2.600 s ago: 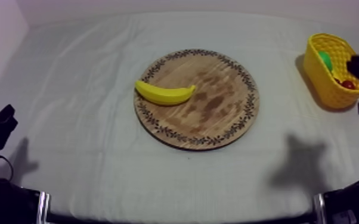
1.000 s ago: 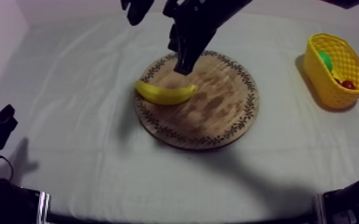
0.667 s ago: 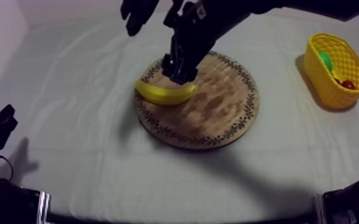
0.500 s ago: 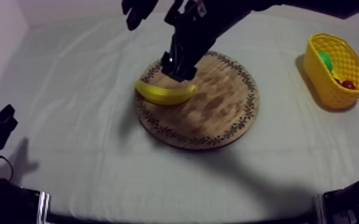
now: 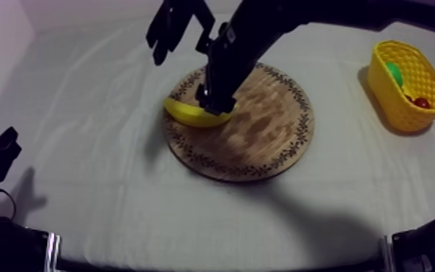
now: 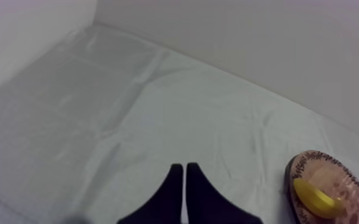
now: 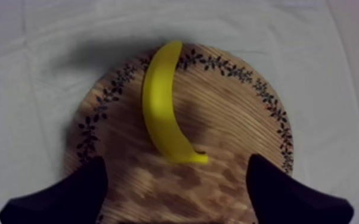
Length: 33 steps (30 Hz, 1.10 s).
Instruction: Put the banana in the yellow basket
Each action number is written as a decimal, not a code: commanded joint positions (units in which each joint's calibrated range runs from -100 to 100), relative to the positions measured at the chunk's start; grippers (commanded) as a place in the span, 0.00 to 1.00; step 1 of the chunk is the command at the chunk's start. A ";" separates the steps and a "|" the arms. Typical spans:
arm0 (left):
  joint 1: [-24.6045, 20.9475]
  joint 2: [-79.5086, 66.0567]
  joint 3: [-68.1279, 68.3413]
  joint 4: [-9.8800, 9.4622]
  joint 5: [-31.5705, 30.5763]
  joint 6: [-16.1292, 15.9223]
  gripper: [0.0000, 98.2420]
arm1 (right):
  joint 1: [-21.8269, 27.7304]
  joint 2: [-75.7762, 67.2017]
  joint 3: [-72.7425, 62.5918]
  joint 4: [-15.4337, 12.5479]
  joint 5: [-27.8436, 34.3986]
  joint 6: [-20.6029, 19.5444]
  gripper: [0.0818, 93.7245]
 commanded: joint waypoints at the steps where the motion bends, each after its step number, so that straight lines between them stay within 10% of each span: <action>1: -0.02 0.03 0.04 0.01 0.00 -0.01 0.00 | 0.08 3.26 -0.42 0.92 -0.64 0.10 0.95; 33: -0.02 0.03 0.04 0.01 0.00 -0.01 0.00 | -0.21 26.57 -16.98 2.04 -2.22 1.15 0.83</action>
